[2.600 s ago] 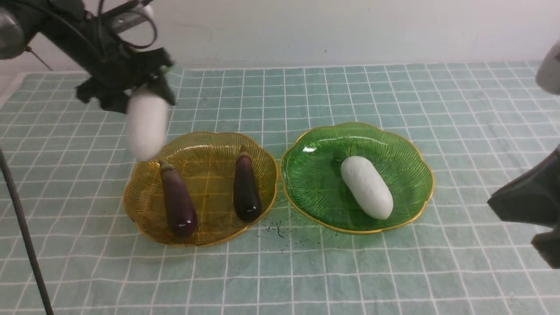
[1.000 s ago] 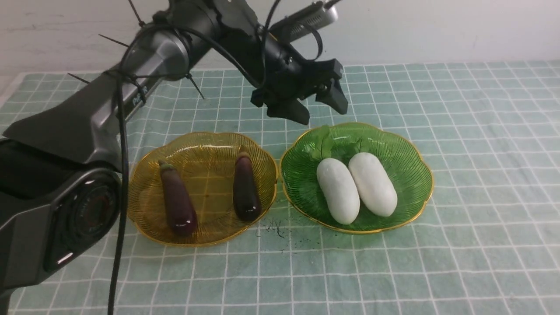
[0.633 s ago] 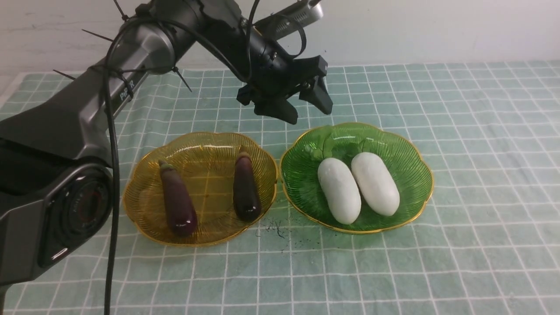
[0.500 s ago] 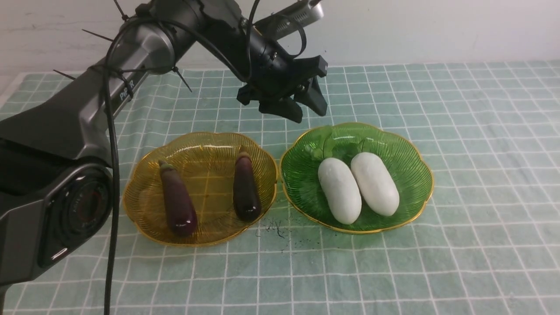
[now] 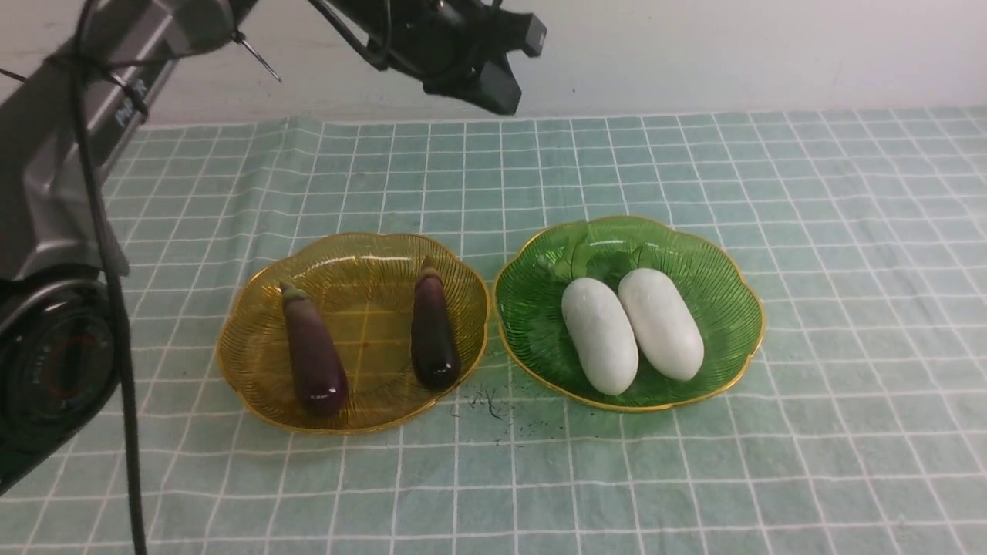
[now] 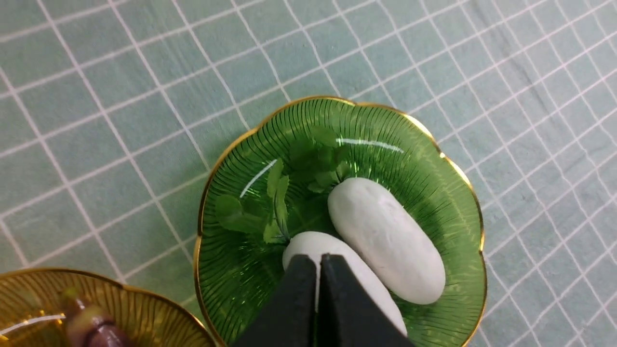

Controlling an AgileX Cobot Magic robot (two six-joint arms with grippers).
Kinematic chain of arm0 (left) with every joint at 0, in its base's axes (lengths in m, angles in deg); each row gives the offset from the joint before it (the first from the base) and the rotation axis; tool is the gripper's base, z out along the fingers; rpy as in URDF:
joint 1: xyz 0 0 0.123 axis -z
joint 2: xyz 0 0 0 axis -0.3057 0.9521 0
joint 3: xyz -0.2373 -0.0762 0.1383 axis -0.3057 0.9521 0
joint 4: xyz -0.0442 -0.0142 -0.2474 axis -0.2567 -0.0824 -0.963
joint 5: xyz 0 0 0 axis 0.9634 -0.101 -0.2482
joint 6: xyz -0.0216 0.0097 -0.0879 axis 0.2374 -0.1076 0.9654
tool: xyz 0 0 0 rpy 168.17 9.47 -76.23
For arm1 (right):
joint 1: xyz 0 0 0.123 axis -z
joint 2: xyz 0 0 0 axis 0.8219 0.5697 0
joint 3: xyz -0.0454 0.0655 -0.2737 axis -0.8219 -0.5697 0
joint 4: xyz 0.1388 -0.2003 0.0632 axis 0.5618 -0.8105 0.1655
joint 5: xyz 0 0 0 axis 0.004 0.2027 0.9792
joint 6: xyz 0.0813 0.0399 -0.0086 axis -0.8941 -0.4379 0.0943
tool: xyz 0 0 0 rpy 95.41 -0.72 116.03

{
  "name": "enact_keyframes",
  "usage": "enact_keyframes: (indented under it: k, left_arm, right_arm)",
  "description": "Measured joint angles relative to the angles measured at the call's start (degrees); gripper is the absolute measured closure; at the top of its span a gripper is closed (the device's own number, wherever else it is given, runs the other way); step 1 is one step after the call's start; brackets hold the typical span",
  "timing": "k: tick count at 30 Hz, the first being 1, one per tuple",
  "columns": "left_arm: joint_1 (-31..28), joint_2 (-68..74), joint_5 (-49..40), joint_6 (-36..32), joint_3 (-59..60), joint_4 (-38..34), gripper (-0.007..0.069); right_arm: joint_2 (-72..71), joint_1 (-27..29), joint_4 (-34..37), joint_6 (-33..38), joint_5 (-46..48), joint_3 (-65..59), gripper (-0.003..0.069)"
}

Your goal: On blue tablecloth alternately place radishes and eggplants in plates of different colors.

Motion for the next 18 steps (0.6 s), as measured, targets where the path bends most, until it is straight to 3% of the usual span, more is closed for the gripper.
enact_keyframes:
  k: [9, 18]
  left_arm:
    - [0.00, -2.06, -0.11, 1.84, -0.30, 0.73, 0.0632]
    - [0.00, -3.91, -0.33, 3.52, -0.14, 1.37, 0.0632]
  right_arm:
    - [-4.02, 1.87, 0.00, 0.00, -0.41, -4.57, 0.0673]
    - [-7.70, 18.81, 0.22, 0.00, 4.90, -17.58, 0.0673]
